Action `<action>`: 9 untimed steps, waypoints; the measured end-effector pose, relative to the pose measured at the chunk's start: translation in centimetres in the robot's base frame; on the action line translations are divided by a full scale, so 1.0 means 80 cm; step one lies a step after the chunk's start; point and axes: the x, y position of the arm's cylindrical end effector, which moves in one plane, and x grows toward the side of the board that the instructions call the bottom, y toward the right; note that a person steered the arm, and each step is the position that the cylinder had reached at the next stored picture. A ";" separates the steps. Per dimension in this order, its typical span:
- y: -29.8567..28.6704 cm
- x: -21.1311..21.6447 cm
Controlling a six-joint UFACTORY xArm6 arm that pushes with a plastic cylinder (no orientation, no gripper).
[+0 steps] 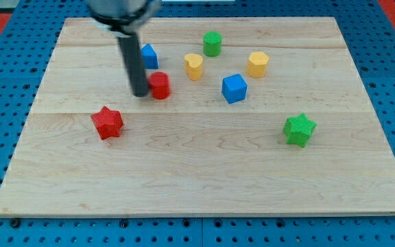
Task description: Move the red star bottom right to the blue triangle
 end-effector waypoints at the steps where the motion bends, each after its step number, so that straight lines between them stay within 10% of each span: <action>1: 0.029 0.000; 3: 0.018 0.135; 5: -0.068 0.077; 7: -0.120 0.131; 9: -0.130 0.024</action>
